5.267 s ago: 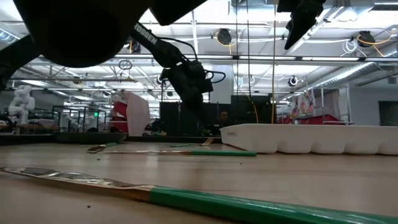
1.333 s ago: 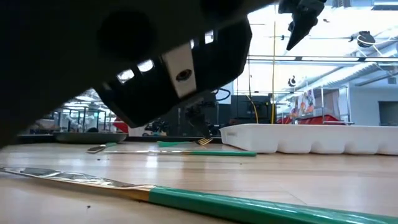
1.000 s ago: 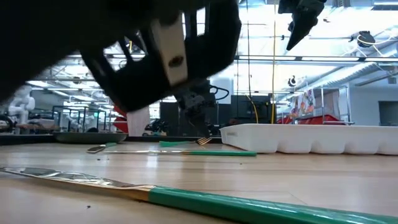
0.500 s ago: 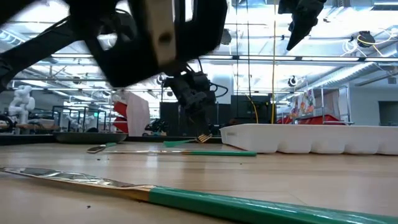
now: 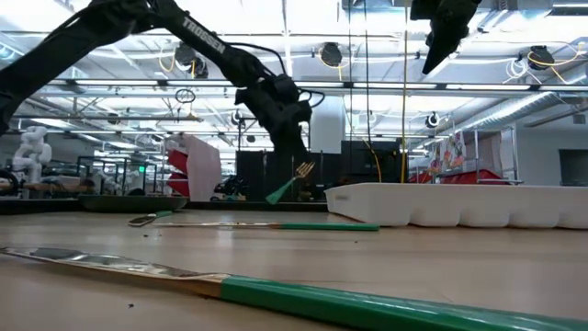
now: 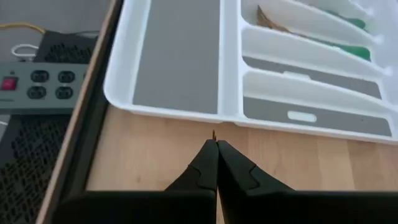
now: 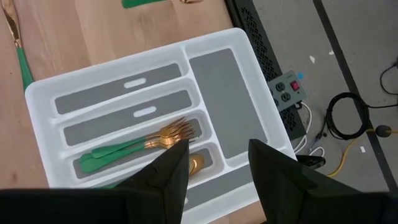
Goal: Sort silverware
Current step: Put the green fork into the white silverware organizer
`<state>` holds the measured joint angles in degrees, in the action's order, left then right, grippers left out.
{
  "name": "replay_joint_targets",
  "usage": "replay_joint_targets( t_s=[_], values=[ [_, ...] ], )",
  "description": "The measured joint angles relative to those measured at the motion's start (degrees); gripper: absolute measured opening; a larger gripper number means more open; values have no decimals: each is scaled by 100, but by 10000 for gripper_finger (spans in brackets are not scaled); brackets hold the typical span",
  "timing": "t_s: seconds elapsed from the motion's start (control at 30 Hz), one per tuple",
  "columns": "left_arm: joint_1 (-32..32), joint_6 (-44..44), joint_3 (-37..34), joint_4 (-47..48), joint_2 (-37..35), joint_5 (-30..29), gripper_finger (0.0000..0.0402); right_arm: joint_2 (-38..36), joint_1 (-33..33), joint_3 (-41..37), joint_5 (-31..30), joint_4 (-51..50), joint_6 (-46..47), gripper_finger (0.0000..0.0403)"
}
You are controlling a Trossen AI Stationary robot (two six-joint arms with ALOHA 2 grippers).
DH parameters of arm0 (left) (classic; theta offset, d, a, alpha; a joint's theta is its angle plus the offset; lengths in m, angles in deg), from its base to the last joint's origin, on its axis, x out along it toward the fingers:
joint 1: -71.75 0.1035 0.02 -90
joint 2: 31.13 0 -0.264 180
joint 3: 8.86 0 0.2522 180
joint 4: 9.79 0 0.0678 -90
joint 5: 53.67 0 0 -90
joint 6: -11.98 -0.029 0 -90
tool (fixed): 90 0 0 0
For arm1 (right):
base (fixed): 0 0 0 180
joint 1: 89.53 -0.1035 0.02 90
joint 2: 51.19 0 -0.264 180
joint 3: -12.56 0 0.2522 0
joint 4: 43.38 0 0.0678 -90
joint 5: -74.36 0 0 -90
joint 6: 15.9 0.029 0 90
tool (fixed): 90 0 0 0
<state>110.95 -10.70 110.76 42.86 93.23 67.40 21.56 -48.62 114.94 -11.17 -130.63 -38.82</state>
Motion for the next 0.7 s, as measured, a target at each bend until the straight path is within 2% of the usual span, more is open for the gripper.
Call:
replay_joint_targets(
  t_s=[0.43,0.7],
  values=[
    [57,252,9,-189,-194,2,0,0,-2,0,2,1,0,160],
    [63,339,9,-680,-707,24,0,0,-2,0,0,9,-17,160]
  ],
)
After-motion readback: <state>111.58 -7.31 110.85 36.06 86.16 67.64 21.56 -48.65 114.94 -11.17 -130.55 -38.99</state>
